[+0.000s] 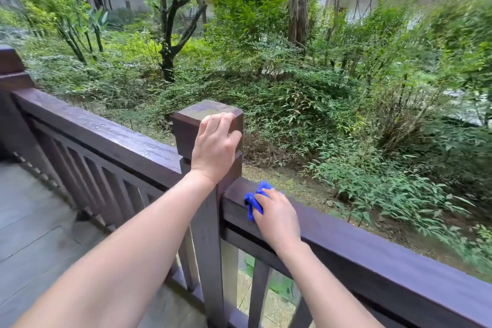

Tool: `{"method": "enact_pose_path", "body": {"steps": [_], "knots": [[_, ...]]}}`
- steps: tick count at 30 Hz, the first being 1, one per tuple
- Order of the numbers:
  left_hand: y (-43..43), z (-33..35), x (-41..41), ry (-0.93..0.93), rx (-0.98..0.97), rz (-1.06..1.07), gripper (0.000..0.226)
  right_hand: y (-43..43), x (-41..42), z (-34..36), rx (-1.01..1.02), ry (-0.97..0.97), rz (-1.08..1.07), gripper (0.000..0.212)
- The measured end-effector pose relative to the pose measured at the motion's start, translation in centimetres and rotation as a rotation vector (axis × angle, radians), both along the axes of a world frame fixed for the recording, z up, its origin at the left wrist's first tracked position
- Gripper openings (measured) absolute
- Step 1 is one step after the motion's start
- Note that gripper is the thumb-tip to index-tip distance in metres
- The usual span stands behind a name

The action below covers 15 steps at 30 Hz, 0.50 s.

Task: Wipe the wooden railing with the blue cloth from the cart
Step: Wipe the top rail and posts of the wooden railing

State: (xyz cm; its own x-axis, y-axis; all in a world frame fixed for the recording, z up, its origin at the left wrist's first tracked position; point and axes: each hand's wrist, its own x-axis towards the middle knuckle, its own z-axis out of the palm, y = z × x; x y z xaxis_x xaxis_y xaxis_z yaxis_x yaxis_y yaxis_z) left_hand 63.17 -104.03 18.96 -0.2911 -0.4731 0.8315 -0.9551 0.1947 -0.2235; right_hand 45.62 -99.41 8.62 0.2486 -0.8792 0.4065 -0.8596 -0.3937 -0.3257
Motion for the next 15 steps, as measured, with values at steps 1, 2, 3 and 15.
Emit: {"method": "enact_pose_path", "body": {"steps": [1, 2, 3, 15], "knots": [[0.2, 0.2, 0.1, 0.001, 0.033, 0.005, 0.007, 0.6, -0.1, 0.0, -0.014, 0.018, 0.04, 0.011], [0.6, 0.5, 0.2, 0.0, 0.067, 0.015, 0.006, 1.3, -0.2, -0.1, -0.026, 0.029, 0.077, 0.013], [0.9, 0.7, 0.4, -0.003, 0.1, 0.023, 0.006, 2.0, -0.3, -0.1, -0.029, 0.034, 0.105, 0.014], [6.4, -1.2, 9.5, 0.099, 0.105, -0.313, 0.031, 4.4, 9.7, 4.3, 0.141, -0.175, 0.266, 0.011]]}}
